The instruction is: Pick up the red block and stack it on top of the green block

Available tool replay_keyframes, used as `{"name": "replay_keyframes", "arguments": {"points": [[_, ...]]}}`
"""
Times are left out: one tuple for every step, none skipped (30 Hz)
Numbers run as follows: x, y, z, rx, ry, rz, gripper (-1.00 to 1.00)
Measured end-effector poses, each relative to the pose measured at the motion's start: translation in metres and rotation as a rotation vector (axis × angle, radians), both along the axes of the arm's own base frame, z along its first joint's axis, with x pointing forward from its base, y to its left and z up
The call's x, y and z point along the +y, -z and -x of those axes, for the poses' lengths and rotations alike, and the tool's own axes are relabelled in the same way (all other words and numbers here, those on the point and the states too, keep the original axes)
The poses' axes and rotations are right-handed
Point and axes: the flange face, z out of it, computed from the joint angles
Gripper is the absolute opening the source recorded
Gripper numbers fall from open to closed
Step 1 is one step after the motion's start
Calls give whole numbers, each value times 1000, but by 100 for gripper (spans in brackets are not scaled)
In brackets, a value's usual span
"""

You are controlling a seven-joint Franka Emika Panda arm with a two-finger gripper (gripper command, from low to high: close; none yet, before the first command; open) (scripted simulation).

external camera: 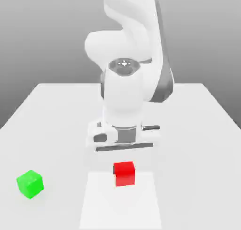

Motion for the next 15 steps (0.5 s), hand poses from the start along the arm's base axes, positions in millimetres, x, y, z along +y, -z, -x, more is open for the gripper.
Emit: {"name": "replay_keyframes", "arguments": {"points": [[-28,-4,0,0,50,0,-100],[-58,-8,1,0,100,0,-100],[-87,-12,5,0,149,-1,-100],[-116,-16,11,0,198,-1,-100],[-145,-20,19,0,246,-1,-100],[-174,-25,29,0,296,-1,-100],[-191,-24,35,0,321,0,-100],[-193,-17,33,-1,317,-1,-100],[-194,-8,32,-1,314,-1,-100],[-195,3,32,-1,313,-1,-100],[-195,15,32,-1,312,-1,-100],[-195,27,32,0,313,0,100],[-195,27,32,0,313,0,100],[-195,27,32,0,313,0,100],[-195,27,32,0,313,0,100]]}}
